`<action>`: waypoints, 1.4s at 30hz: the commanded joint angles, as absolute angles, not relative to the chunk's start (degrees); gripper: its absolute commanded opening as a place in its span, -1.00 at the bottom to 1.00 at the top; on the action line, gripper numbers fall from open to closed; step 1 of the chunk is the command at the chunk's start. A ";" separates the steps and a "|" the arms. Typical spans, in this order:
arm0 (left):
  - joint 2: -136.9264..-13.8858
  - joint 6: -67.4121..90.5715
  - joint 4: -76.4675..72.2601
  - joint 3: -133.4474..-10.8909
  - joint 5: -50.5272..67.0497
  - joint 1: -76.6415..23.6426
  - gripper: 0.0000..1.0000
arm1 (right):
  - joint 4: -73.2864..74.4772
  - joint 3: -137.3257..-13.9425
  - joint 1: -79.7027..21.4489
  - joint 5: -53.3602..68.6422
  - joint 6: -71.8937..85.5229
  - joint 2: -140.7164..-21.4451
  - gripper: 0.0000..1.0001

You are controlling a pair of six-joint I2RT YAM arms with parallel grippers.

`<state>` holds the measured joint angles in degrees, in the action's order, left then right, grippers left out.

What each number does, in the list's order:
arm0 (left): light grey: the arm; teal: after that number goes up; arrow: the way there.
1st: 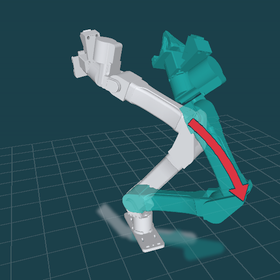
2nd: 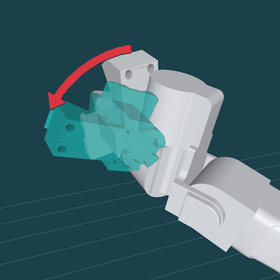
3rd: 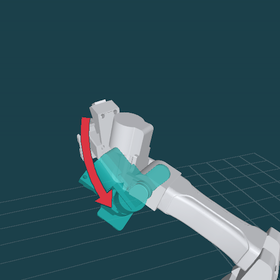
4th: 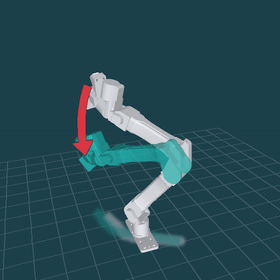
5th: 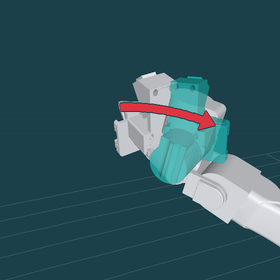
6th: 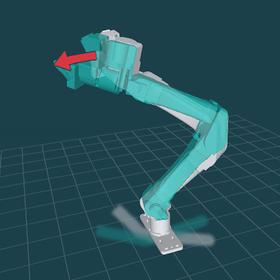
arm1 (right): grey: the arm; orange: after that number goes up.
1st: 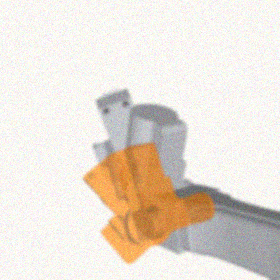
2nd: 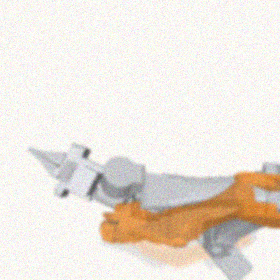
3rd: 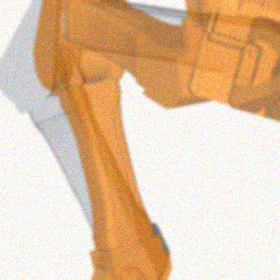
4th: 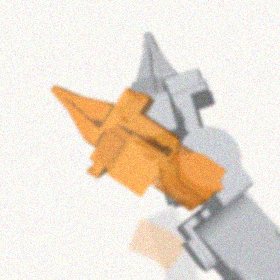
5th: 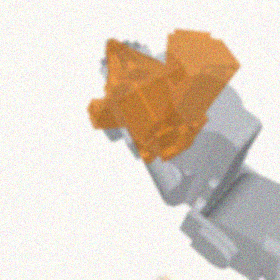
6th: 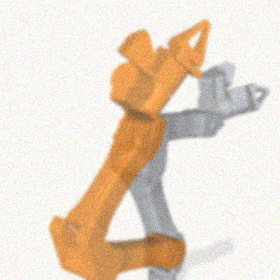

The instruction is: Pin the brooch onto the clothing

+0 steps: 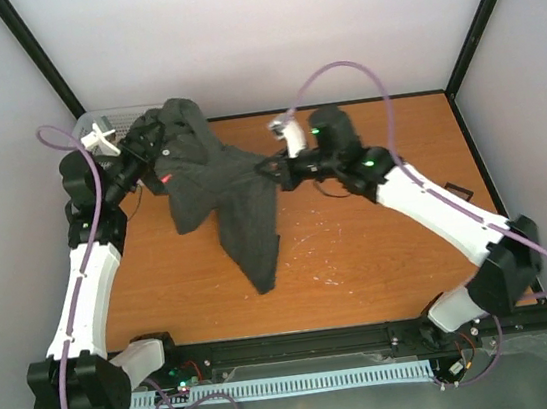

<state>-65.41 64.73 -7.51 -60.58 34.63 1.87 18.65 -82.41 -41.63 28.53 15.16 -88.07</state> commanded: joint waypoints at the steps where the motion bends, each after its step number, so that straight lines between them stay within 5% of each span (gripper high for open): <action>1: -59.98 51.84 2.18 -55.57 27.71 1.85 -0.07 | 22.22 -71.91 -31.59 27.35 17.27 -78.60 -0.95; 6: -57.20 47.32 12.12 -48.24 22.40 1.93 0.80 | 25.89 -60.91 -21.59 27.14 17.93 -75.73 -0.95; 9: -58.80 44.14 13.45 -47.66 24.80 1.93 0.99 | 26.56 -56.86 -18.08 27.44 17.38 -77.89 -0.95; 18: -77.91 28.05 14.32 -62.01 41.56 -1.44 0.99 | 27.92 -55.08 -14.10 25.72 14.94 -85.06 -0.95; 32: -123.76 8.41 39.85 -104.55 25.61 -22.35 0.99 | 26.61 -47.13 -11.38 24.25 18.75 -80.86 -0.94; 37: -124.06 7.66 40.21 -97.44 22.49 -24.33 0.88 | 24.31 -40.18 -11.43 27.75 22.03 -77.61 -0.92; 42: -115.60 8.24 37.02 -84.37 21.56 -24.35 0.34 | 23.53 -38.01 -11.40 27.37 22.29 -76.65 -0.92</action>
<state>-123.33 9.34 36.75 -90.70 23.79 -24.36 25.43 -38.65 -11.86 26.57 20.95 -77.97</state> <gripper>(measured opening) 0.761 0.042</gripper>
